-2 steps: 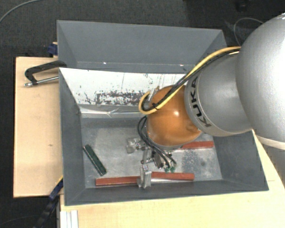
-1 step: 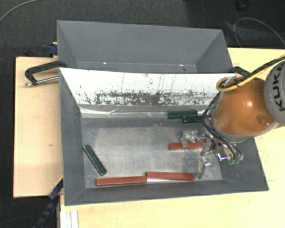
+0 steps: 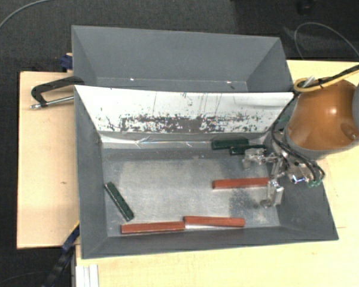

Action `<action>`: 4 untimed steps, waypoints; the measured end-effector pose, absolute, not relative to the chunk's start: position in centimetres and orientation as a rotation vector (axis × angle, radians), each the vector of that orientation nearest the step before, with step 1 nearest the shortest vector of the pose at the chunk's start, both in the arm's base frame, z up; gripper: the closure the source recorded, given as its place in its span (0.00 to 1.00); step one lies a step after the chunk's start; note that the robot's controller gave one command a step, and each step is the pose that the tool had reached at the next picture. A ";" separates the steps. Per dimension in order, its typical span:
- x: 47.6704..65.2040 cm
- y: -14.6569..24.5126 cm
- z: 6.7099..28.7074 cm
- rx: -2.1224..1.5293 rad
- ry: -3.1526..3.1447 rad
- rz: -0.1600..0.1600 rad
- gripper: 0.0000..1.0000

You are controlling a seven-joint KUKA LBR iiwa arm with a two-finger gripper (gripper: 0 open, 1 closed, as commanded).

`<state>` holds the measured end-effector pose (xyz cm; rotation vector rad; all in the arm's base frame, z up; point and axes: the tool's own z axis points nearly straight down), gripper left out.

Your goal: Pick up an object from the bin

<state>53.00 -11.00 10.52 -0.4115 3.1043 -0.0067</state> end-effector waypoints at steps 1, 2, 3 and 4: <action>52.9 -8.4 6.9 -0.539 3.096 0.004 0.00; 53.0 -8.3 7.0 -0.535 3.095 0.002 0.00; 53.0 -8.4 7.0 -0.536 3.094 0.002 1.00; 53.2 -8.3 8.0 -0.532 3.090 0.000 1.00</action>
Offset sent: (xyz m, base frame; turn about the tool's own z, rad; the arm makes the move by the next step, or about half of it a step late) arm -0.0009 0.0236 -0.0352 -0.0803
